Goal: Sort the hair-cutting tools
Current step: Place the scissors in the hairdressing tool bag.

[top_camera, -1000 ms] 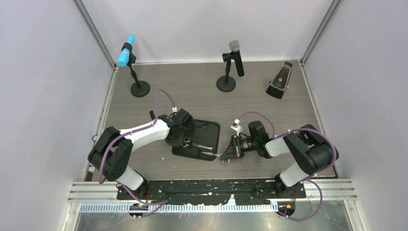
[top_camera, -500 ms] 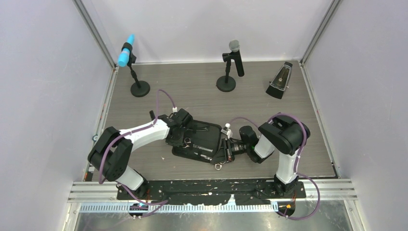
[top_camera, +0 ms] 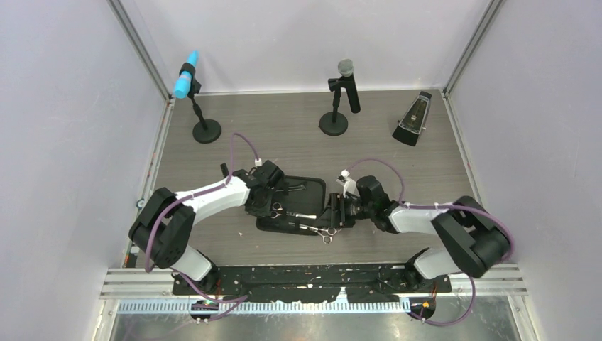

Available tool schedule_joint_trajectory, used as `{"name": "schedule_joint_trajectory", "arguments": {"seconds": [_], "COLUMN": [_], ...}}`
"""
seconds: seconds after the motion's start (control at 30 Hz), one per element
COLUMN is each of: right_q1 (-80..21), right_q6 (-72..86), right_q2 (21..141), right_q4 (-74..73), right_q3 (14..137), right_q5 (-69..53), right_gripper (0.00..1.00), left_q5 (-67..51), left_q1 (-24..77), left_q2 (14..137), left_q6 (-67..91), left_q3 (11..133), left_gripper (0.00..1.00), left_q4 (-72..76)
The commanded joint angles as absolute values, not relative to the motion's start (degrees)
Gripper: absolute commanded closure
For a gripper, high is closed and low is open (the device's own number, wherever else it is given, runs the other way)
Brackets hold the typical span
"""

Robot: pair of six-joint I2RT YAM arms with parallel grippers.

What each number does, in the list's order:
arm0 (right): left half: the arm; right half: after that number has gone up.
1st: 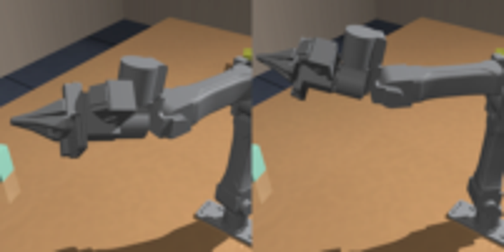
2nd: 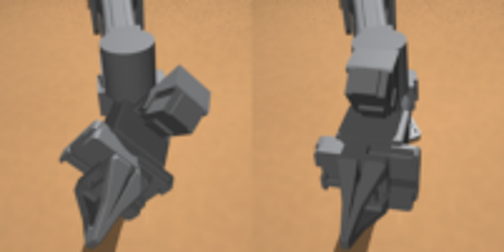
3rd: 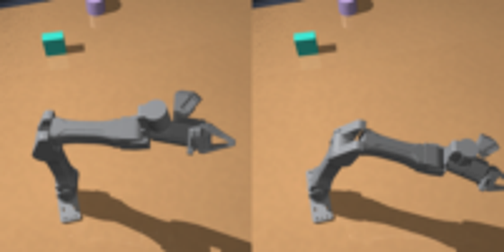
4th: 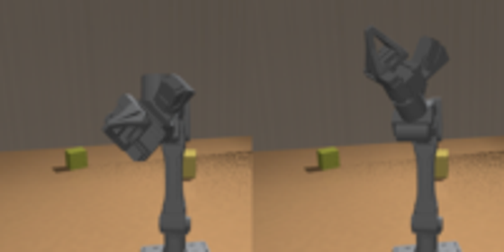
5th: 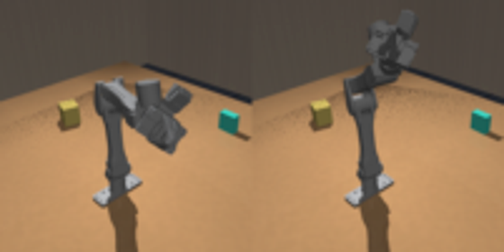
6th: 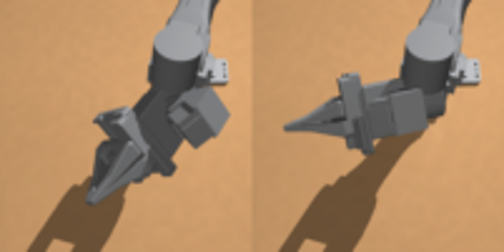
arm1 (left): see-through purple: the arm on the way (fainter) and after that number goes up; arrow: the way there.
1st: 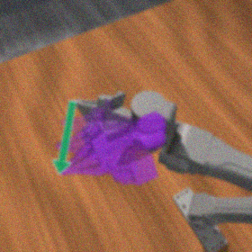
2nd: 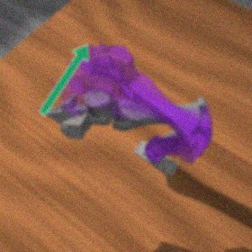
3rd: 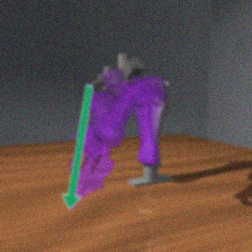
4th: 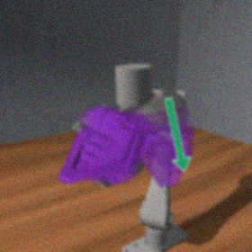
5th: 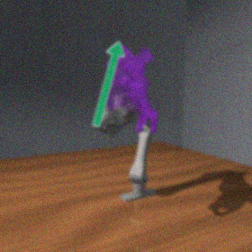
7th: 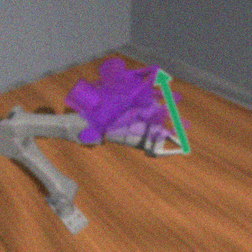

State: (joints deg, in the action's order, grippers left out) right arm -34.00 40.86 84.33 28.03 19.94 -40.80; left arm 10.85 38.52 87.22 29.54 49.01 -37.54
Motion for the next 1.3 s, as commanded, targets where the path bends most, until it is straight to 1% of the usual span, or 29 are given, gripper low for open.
{"name": "schedule_joint_trajectory", "arguments": {"seconds": [0.0,0.17,0.23,0.33,0.47,0.63,0.77,1.03,1.27], "right_q1": [-33.75,-33.81,-34.23,-36.0,-42.88,-47.33,-48.13,-48.61,-50.74], "right_q6": [31.1,31.63,32.28,35.74,43.62,49.8,50.94,50.22,47.3], "right_q2": [76.25,69.62,66.44,62.03,59.74,61.23,63.24,68.15,74.99], "right_q4": [1.98,-7.77,-11.35,-14.21,-13.92,-11.77,-11.11,-6.42,-5.73], "right_q3": [24.01,25.57,26.14,26.3,26.04,25.52,25.95,27.39,34.13], "right_q5": [-24.36,-14.99,-12.41,-11.84,-6.48,-1.03,2.05,1.45,0.86], "right_gripper": [0.29,0.28,0.31,0.39,0.42,0.43,0.48,0.55,0.64], "left_q5": [9.15,8.88,8.44,7.73,7.23,6.66,5.76,4.72,3.93], "left_q1": [38.79,38.81,38.77,38.84,38.76,38.76,38.76,38.78,38.85], "left_q2": [85.26,84.91,84.73,84.57,84.41,83.99,84.27,83.84,82.91], "left_q6": [30.22,30.18,30.35,30.45,30.58,30.32,30.33,30.45,31.09], "left_q3": [48.63,48.44,48.38,48.05,47.56,47.25,47.02,46.51,45.98], "left_gripper": [0.97,0.97,0.97,0.97,0.97,0.97,0.97,0.97,0.97], "left_q4": [-36.35,-36.3,-36.1,-35.3,-34.42,-33.85,-33.02,-31.97,-31.56]}}
